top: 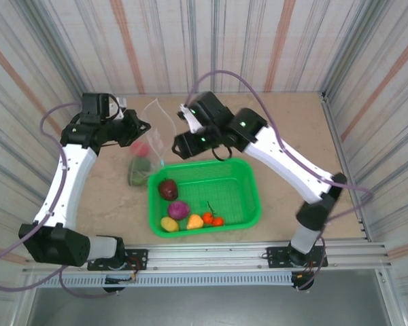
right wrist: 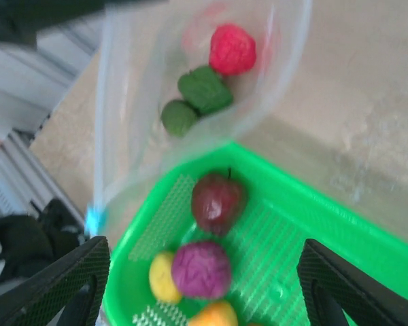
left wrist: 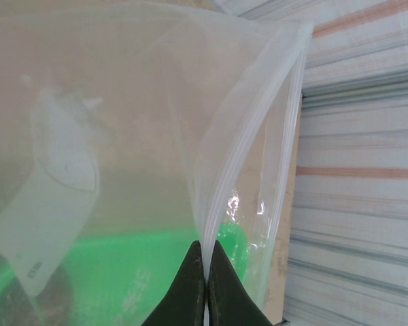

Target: Place the food in the zip-top bag and seal the zipper

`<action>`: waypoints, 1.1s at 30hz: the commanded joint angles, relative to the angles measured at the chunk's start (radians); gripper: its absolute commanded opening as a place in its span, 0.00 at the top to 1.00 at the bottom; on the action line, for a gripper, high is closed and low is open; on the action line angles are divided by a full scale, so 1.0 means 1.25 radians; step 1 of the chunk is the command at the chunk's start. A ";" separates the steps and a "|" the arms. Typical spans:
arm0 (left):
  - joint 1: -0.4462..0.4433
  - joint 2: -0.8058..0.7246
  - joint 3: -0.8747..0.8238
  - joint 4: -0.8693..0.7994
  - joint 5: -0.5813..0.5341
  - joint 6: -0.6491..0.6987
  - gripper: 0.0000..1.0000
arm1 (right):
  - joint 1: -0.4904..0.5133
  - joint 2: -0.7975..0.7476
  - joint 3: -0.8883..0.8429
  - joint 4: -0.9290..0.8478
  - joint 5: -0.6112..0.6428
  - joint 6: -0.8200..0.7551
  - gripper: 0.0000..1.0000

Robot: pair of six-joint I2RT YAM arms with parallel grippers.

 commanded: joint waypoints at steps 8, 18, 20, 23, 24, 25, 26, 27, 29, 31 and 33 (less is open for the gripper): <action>0.012 -0.100 -0.020 -0.131 -0.129 -0.051 1.00 | 0.006 -0.237 -0.504 0.086 -0.033 -0.008 0.26; 0.015 -0.114 -0.030 -0.218 -0.075 -0.097 1.00 | 0.026 -0.188 -0.670 0.218 -0.083 -0.026 0.26; 0.016 -0.120 -0.032 -0.240 -0.079 -0.091 1.00 | 0.030 -0.190 -0.705 0.270 -0.115 -0.021 0.26; 0.017 -0.125 -0.030 -0.264 -0.081 -0.086 1.00 | 0.033 -0.168 -0.734 0.314 -0.123 -0.015 0.27; 0.018 -0.126 -0.029 -0.267 -0.082 -0.086 1.00 | 0.033 -0.157 -0.738 0.322 -0.120 -0.016 0.28; 0.019 -0.127 -0.026 -0.269 -0.081 -0.088 1.00 | 0.034 -0.148 -0.741 0.328 -0.114 -0.018 0.28; 0.021 -0.128 -0.022 -0.271 -0.078 -0.089 1.00 | 0.033 -0.137 -0.745 0.333 -0.110 -0.020 0.29; 0.021 -0.126 -0.015 -0.274 -0.074 -0.091 1.00 | 0.033 -0.126 -0.748 0.337 -0.106 -0.026 0.31; 0.022 -0.123 -0.002 -0.279 -0.069 -0.088 1.00 | 0.033 -0.113 -0.753 0.346 -0.092 -0.029 0.37; 0.023 -0.116 0.010 -0.289 -0.069 -0.082 1.00 | 0.033 -0.111 -0.762 0.364 -0.085 -0.029 0.43; 0.025 -0.108 0.016 -0.296 -0.059 -0.079 1.00 | 0.032 -0.115 -0.764 0.374 -0.072 -0.031 0.52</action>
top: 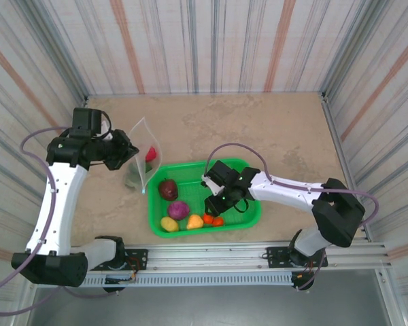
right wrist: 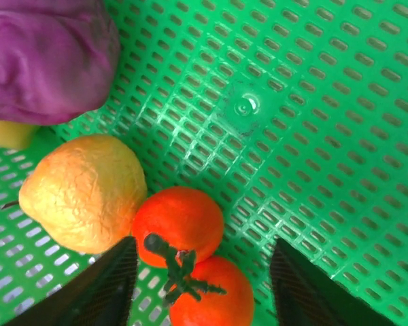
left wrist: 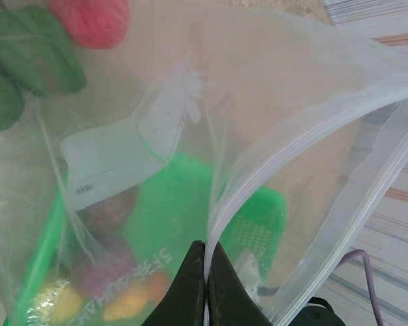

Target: Place the food in the zip-top bag and seal the zipper

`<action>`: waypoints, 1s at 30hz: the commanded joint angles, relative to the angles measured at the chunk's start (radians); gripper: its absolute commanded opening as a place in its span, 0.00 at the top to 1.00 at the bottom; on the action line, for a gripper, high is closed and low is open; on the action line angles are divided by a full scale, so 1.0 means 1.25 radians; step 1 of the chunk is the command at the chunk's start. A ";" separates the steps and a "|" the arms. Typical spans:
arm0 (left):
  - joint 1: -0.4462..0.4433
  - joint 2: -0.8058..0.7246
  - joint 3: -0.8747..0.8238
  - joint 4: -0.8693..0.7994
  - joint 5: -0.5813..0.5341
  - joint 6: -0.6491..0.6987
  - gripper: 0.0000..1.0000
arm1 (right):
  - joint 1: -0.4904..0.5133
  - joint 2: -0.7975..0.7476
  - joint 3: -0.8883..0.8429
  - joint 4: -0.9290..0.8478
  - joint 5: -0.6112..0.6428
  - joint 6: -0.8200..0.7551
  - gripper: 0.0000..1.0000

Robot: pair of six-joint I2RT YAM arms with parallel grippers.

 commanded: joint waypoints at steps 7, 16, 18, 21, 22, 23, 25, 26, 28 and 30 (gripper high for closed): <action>0.009 0.018 0.032 -0.020 0.042 -0.002 1.00 | -0.043 0.004 0.003 0.037 -0.018 -0.014 0.73; 0.008 0.037 0.041 -0.013 0.054 -0.004 1.00 | -0.069 -0.054 0.030 0.019 -0.012 -0.022 0.89; 0.009 0.041 0.045 -0.006 0.066 -0.006 1.00 | -0.080 -0.057 0.035 0.022 -0.028 -0.021 0.92; 0.009 0.042 0.051 0.000 0.072 -0.011 1.00 | -0.085 -0.055 0.043 0.016 -0.031 -0.022 0.98; 0.009 0.042 0.051 0.001 0.070 -0.011 1.00 | -0.085 -0.055 0.044 0.016 -0.029 -0.023 0.99; 0.008 0.044 0.051 0.001 0.069 -0.011 1.00 | -0.087 -0.055 0.044 0.016 -0.028 -0.024 0.99; 0.009 0.046 0.051 0.004 0.077 -0.005 1.00 | -0.090 -0.058 0.044 0.013 -0.028 -0.027 1.00; 0.009 0.047 0.052 0.003 0.079 -0.003 1.00 | -0.090 -0.061 0.043 0.011 -0.028 -0.028 1.00; 0.008 0.046 0.051 0.002 0.078 -0.003 1.00 | -0.091 -0.071 0.051 0.002 -0.022 -0.032 1.00; 0.009 0.043 0.051 0.002 0.078 -0.003 1.00 | -0.091 -0.087 0.071 -0.016 -0.008 -0.036 1.00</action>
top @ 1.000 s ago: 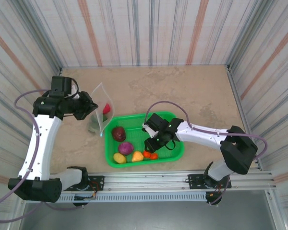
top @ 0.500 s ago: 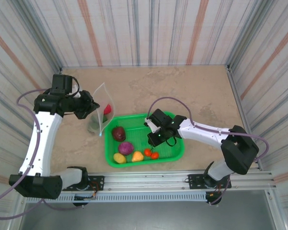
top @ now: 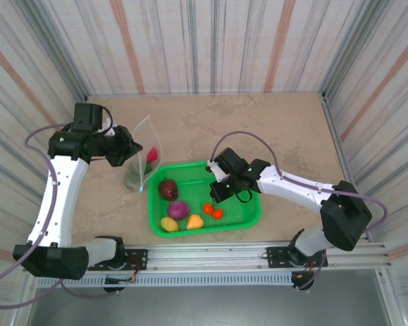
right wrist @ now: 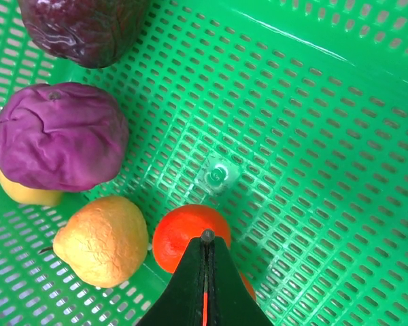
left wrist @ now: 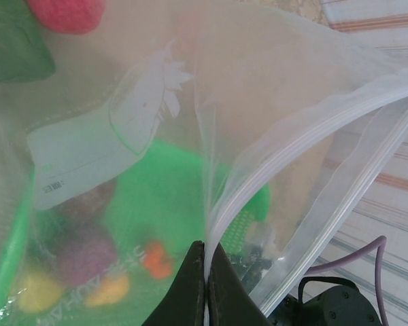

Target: Place the food in the zip-top bag and seal the zipper

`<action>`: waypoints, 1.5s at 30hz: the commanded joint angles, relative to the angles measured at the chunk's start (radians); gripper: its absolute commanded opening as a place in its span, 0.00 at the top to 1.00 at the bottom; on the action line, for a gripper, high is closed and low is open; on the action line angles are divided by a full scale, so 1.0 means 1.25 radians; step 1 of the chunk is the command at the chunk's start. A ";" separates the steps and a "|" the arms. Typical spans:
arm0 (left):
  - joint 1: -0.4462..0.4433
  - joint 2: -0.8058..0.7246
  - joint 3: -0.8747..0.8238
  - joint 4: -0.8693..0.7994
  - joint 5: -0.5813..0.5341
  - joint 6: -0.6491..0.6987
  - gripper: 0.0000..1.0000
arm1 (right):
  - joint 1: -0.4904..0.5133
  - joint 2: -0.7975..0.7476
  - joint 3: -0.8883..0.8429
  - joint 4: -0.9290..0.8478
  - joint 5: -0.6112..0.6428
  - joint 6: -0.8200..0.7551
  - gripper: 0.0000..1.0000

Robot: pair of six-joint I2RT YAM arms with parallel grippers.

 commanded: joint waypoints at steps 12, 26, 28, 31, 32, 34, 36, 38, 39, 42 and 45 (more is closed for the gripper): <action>0.009 0.011 0.052 -0.018 0.016 0.006 1.00 | -0.024 -0.095 0.376 -0.130 0.044 -0.037 1.00; 0.050 0.029 0.088 0.028 0.044 -0.061 1.00 | -0.025 0.101 0.683 0.037 -0.039 0.237 1.00; 0.051 0.030 0.073 0.055 0.051 -0.083 1.00 | -0.023 0.132 0.699 0.038 0.001 0.281 1.00; 0.051 0.038 0.055 0.088 0.060 -0.118 1.00 | -0.027 0.186 0.745 0.066 -0.013 0.342 1.00; 0.050 0.045 0.057 0.091 0.063 -0.122 1.00 | -0.022 0.209 0.771 0.068 -0.022 0.347 1.00; 0.051 0.057 0.058 0.095 0.066 -0.130 1.00 | -0.008 0.244 0.813 0.061 -0.016 0.348 1.00; 0.051 0.058 0.052 0.111 0.066 -0.144 1.00 | 0.002 0.269 0.840 0.054 -0.005 0.346 1.00; 0.051 0.057 0.043 0.129 0.067 -0.159 1.00 | 0.010 0.282 0.847 0.042 0.024 0.344 1.00; 0.050 0.057 0.040 0.135 0.067 -0.164 1.00 | 0.013 0.291 0.848 0.033 0.039 0.338 1.00; 0.050 0.058 0.038 0.152 0.070 -0.178 1.00 | 0.017 0.323 0.850 -0.019 0.101 0.339 1.00; 0.051 0.060 0.047 0.156 0.071 -0.180 1.00 | 0.019 0.349 0.846 -0.054 0.140 0.319 1.00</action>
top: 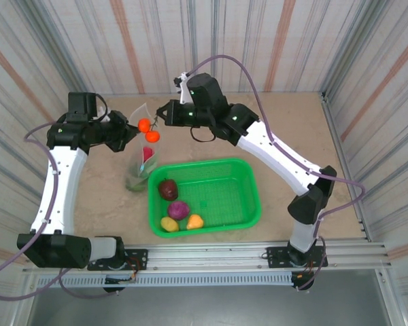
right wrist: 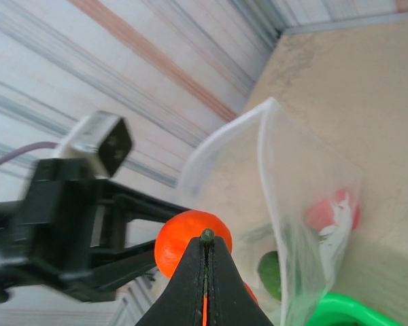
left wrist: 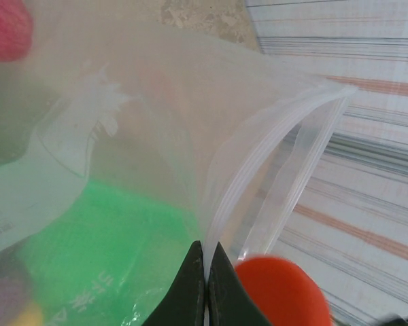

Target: Place the food in the zip-top bag and seal the zipper

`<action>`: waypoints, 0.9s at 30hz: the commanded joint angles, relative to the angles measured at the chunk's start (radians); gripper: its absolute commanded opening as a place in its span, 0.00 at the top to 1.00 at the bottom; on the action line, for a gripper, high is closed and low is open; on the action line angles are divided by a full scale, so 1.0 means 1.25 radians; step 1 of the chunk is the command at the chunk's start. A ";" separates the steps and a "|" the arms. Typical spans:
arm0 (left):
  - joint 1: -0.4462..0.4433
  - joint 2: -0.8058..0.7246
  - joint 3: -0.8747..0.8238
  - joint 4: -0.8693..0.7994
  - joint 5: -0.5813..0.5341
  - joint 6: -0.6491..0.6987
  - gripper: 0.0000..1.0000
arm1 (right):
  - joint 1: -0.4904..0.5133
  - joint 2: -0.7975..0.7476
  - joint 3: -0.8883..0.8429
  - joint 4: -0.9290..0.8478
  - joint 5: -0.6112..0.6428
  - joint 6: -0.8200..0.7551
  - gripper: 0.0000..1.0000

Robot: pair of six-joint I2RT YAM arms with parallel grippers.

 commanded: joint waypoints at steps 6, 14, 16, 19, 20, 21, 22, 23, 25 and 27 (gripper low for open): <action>0.005 0.004 0.008 0.022 0.014 -0.020 1.00 | 0.027 0.060 0.015 -0.080 0.093 -0.054 0.97; 0.008 0.001 -0.006 0.024 0.010 -0.010 1.00 | 0.035 0.041 0.004 -0.032 -0.022 -0.119 0.50; 0.010 -0.003 -0.014 0.027 0.009 -0.010 1.00 | 0.035 0.027 0.003 -0.036 -0.037 -0.151 0.50; 0.014 -0.008 -0.015 0.025 0.008 -0.002 1.00 | 0.031 -0.006 -0.018 -0.061 -0.054 -0.209 0.52; 0.016 -0.010 -0.014 0.020 0.006 0.001 1.00 | 0.025 -0.025 -0.043 -0.063 -0.067 -0.217 0.52; 0.017 -0.012 -0.013 0.017 0.006 0.005 1.00 | 0.019 -0.042 -0.075 -0.059 -0.082 -0.222 0.53; 0.019 -0.016 -0.011 0.013 0.003 0.010 1.00 | 0.012 -0.070 -0.131 -0.053 -0.091 -0.224 0.52; 0.021 -0.022 -0.011 0.005 -0.001 0.015 1.00 | 0.006 -0.096 -0.194 -0.047 -0.088 -0.227 0.50; 0.024 -0.032 -0.014 -0.008 -0.008 0.027 1.00 | 0.000 -0.147 -0.303 -0.028 -0.110 -0.253 0.47; 0.034 -0.040 -0.024 -0.021 -0.003 0.040 1.00 | 0.008 -0.202 -0.415 0.003 -0.117 -0.283 0.39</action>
